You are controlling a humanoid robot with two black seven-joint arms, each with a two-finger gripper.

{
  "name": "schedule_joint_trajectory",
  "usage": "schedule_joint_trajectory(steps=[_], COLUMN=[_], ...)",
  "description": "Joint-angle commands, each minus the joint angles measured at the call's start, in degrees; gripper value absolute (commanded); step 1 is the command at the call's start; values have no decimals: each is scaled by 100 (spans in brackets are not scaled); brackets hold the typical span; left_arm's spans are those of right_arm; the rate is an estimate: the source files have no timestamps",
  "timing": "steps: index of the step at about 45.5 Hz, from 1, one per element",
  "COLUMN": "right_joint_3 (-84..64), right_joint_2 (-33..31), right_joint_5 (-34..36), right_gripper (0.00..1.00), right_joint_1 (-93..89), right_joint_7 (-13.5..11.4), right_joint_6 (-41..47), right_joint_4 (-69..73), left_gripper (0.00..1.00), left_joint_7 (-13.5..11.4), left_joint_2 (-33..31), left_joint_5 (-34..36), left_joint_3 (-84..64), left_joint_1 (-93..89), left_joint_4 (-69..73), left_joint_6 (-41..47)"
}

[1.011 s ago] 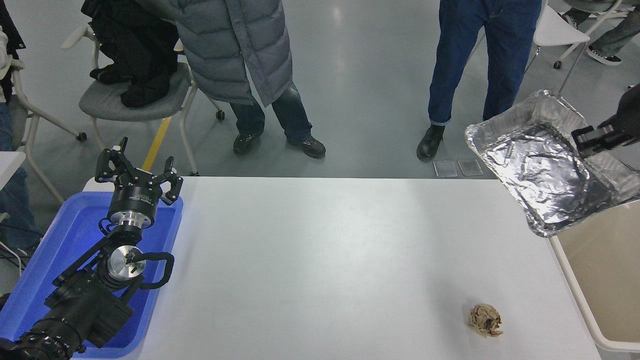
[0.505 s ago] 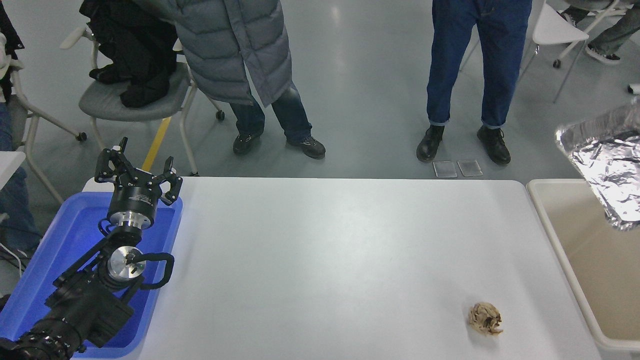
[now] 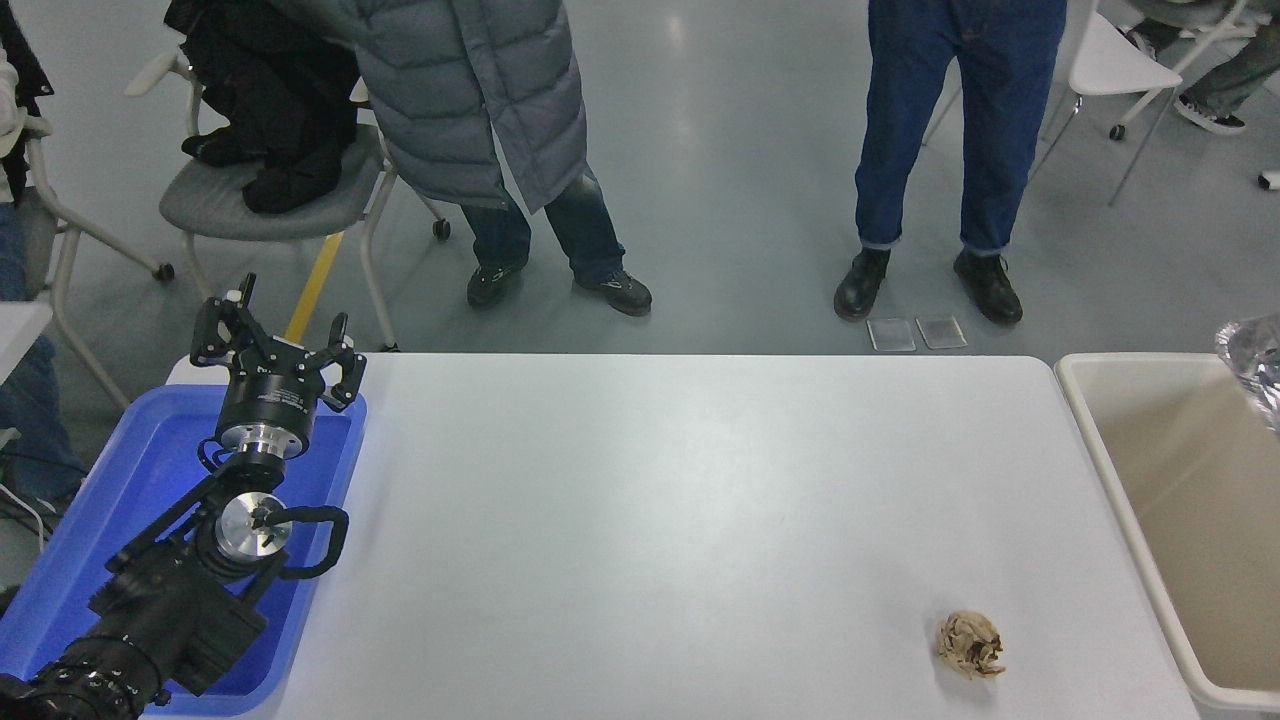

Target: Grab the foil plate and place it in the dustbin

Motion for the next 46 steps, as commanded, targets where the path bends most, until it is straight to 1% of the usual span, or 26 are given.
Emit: schedule_joint_trajectory(steps=[1,4,7,12,20,21,22,23,24,25,37,46], right_joint_3=[417,645,821,910,910,910,910,918,919,927,927,945], right_joint_2=[559,726,841,973,999,999,999,999,999,999,955,946], right_joint_5=[1234,1287,1296,1287,1296,1287,1296,1305,1305,1305,1305,1340], right_gripper=[0,0,0,0,0,16,41,62,80,100,100,100], right_joint_1=[-1424,-1530,-1627,-1680,-1680,-1680,-1680,-1680,-1680,-1680,-1601,-1320], right_joint_7=[-567,-752,-858,-919,-928,-928,-928,-928,-928,-928,-937,-849], right_joint_6=[-428,-481,-551,-578,-578,-578,-578,-578,-578,-578,-578,-525], right_joint_4=[-697,-697,-697,-706,-715,-715,-723,-723,-723,-741,-855,-864], left_gripper=[99,99,99,99,99,99,99,99,99,99,99,99], left_joint_7=[0,0,0,0,0,0,0,0,0,0,0,0], left_joint_2=[0,0,0,0,0,0,0,0,-9,-9,0,-9], left_joint_5=[1,1,1,1,1,1,1,1,1,1,1,1], left_joint_3=[6,6,6,6,6,6,6,6,6,6,6,-3], left_joint_1=[-3,-3,-3,-3,-3,-3,-3,-3,-3,-3,-11,-3], left_joint_4=[0,0,0,0,0,0,0,0,0,0,0,0], left_joint_6=[8,0,0,0,8,8,0,0,0,8,0,8])
